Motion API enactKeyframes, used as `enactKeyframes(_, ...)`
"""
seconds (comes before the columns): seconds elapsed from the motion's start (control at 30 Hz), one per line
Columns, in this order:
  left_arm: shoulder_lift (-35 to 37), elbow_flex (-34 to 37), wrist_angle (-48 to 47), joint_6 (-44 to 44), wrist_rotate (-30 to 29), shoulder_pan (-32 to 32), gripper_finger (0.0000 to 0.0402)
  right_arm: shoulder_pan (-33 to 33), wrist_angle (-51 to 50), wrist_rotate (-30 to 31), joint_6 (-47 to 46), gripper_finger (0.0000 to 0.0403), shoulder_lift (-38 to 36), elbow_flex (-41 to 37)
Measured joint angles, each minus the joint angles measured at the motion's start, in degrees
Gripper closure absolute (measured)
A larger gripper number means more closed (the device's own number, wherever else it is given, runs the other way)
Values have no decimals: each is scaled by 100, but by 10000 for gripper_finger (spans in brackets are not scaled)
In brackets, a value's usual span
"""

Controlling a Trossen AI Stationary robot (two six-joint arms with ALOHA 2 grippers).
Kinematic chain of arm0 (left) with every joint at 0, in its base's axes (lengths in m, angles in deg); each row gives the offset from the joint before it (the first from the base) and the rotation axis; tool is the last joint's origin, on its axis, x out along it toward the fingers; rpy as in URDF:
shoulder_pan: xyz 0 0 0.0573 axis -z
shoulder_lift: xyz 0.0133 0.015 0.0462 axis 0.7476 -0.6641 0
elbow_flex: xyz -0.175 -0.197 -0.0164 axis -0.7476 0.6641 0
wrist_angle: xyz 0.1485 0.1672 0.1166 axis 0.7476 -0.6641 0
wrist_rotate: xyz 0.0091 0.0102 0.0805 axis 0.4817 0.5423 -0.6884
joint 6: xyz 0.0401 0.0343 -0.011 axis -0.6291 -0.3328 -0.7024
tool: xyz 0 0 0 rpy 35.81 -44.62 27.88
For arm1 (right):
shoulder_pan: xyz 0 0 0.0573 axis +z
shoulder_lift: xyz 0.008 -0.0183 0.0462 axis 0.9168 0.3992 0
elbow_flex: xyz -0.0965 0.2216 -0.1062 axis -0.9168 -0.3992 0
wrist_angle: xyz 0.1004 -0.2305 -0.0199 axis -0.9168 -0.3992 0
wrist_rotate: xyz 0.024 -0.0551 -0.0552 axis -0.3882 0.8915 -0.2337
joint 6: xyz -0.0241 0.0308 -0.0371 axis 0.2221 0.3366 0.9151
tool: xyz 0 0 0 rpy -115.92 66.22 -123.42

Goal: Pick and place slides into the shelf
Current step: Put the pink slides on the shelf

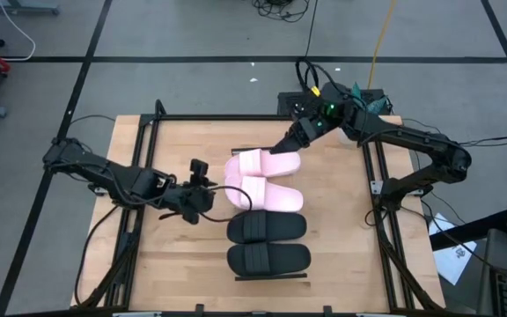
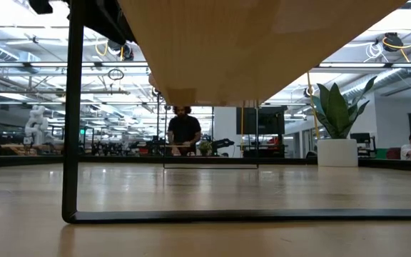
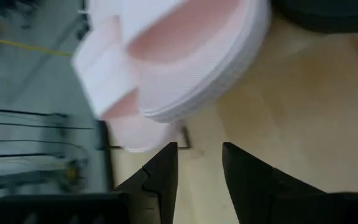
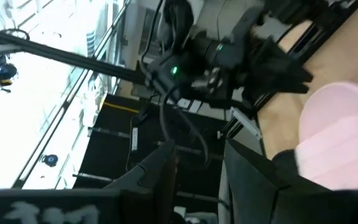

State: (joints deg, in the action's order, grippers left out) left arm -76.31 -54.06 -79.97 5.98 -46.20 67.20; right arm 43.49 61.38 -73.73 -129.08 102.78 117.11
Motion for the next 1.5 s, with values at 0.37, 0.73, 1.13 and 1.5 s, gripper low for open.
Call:
enactKeyframes(0.37, -3, -1, 80, -734, -289, 272, 273, -424, 2, 184, -5, 273, 2, 0)
enactKeyframes(0.73, -3, -2, 815, -1963, -412, 411, 273, -449, 2, 465, -172, 273, 2, 0)
enactKeyframes(1.13, -27, -2, 844, -2233, -428, 508, 272, -523, 6, 1282, -210, 273, 2, 0)
enactKeyframes(1.5, -558, -7, 795, -2503, -822, 498, 272, -523, 345, 1482, -379, 273, 2, 0)
